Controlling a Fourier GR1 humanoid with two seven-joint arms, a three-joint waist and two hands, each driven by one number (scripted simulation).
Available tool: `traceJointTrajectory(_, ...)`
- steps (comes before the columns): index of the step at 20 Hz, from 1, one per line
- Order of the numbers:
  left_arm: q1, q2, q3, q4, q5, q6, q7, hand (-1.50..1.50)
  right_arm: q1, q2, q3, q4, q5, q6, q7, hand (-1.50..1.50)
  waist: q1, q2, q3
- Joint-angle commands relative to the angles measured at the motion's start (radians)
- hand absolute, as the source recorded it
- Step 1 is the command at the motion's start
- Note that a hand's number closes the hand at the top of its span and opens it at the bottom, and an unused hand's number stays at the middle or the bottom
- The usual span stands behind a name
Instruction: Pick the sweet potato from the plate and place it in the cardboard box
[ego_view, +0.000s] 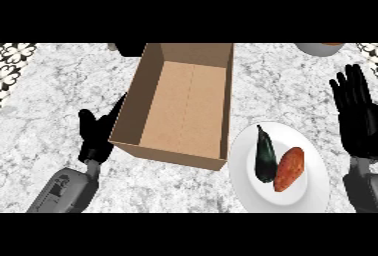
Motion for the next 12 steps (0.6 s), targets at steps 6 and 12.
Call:
traceJointTrajectory(6,0.067,0.33,0.169,0.053,-0.233,0.169,-0.072,0.0,0.258,0.037,-0.019,-0.032,-0.066,0.084,-0.066,-1.5,-0.002,-0.03,-0.009)
traceJointTrajectory(12,0.137,0.306,0.172,0.079,-0.215,0.145,-0.126,0.0,0.462,-0.008,0.113,0.104,0.244,0.024,-0.385,-1.5,-0.005,-0.021,-0.011)
